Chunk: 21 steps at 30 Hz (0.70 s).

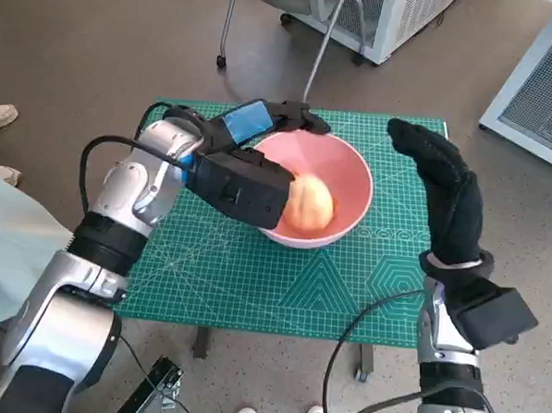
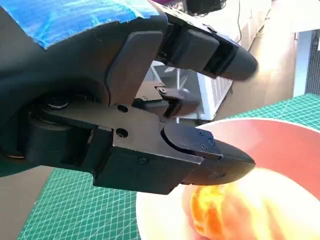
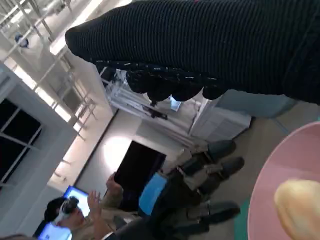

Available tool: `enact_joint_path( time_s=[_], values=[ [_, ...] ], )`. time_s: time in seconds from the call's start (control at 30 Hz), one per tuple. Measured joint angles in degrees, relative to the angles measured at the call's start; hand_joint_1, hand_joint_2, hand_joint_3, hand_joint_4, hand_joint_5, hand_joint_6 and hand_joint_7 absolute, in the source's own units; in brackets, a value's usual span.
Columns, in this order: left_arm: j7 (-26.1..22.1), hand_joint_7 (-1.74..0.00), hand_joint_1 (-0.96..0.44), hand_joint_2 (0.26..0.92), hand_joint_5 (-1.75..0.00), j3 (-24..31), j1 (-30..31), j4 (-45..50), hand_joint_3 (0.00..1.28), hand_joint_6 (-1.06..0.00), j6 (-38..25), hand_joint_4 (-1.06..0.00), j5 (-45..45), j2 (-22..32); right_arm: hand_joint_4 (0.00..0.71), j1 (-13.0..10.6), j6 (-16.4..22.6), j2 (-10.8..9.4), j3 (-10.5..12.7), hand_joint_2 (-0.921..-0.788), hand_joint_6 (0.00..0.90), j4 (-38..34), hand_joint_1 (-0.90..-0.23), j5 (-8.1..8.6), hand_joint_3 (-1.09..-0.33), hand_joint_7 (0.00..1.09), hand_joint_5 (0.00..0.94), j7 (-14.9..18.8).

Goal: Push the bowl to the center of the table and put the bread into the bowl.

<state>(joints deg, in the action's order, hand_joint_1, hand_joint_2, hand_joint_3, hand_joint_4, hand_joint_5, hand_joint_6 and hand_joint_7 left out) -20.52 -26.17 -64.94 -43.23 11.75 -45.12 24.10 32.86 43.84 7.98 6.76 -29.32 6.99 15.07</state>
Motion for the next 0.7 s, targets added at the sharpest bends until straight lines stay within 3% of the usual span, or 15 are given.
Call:
enact_joint_path(
  time_s=[0.3, 0.7],
  values=[
    [0.6, -0.10, -0.22, 0.895, -0.02, 1.8, 2.3, 1.7, 0.00, -0.42, 2.7, -0.15, 3.9, 0.5, 0.456, 1.8, 1.3, 0.3, 0.2, -0.921, 0.149, -2.1, -0.476, -0.43, -0.572, 0.85, 0.002, -1.0],
    [2.7, -0.13, -0.18, 0.897, -0.04, 9.7, 5.9, 3.5, 0.00, -0.55, 9.4, -0.33, 14.7, 2.4, 0.346, 5.3, 3.6, 0.5, 1.1, -0.921, 0.095, -3.7, -0.497, -0.84, -0.591, 0.84, 0.000, -4.4]
  ],
)
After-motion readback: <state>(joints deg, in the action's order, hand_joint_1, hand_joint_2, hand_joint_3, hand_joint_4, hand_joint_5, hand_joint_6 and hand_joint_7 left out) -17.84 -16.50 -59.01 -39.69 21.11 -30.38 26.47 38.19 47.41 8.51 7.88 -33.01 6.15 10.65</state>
